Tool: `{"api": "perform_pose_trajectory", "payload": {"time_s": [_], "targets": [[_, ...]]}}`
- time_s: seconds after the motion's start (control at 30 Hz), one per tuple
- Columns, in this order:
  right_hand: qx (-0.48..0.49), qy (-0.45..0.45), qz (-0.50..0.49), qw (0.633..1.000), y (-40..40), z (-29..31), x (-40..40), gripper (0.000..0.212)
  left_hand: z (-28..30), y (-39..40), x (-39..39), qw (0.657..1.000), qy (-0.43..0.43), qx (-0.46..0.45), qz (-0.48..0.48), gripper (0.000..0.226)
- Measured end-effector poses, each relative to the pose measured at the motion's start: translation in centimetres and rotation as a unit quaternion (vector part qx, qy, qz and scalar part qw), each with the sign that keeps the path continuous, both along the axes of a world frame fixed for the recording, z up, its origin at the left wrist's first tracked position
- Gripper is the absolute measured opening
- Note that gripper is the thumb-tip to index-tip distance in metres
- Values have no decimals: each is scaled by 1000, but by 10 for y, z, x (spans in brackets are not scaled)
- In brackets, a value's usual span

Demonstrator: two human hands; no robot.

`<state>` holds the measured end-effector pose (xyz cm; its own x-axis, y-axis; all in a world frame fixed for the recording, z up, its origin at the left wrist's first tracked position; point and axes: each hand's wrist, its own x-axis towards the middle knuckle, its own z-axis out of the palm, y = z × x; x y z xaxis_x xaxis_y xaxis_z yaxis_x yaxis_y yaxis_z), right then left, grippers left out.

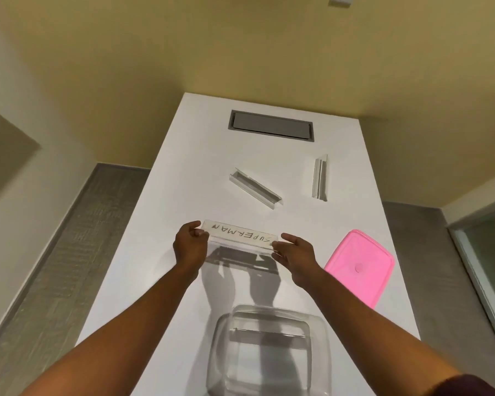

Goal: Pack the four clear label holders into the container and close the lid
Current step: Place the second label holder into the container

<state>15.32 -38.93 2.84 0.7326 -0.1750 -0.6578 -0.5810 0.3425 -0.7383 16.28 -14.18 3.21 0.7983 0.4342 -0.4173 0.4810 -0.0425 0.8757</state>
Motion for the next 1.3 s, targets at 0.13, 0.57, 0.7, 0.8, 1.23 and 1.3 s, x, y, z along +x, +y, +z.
{"api": "perform_pose_trajectory", "payload": {"time_s": [0.13,0.57,0.7,0.8,1.23,1.3], "targets": [[63,-9,-34,997,-14,12,-29,50,16,-15,-16,1000,-24,-11,0,32],[168,-79,-19,982,-7,39,-93,46,44,-73,-72,964,89,-236,-89,32],[186,-98,1,978,0,41,-112,41,47,-93,-87,950,71,-279,-123,37],[178,-105,7,978,1,38,-124,38,48,-97,-92,948,71,-296,-90,32],[-255,-136,132,948,-27,55,-137,45,45,-65,-108,958,-6,-3,-287,22],[-367,-201,151,896,-33,58,-134,55,43,-58,-110,943,-13,55,-329,10]]}}
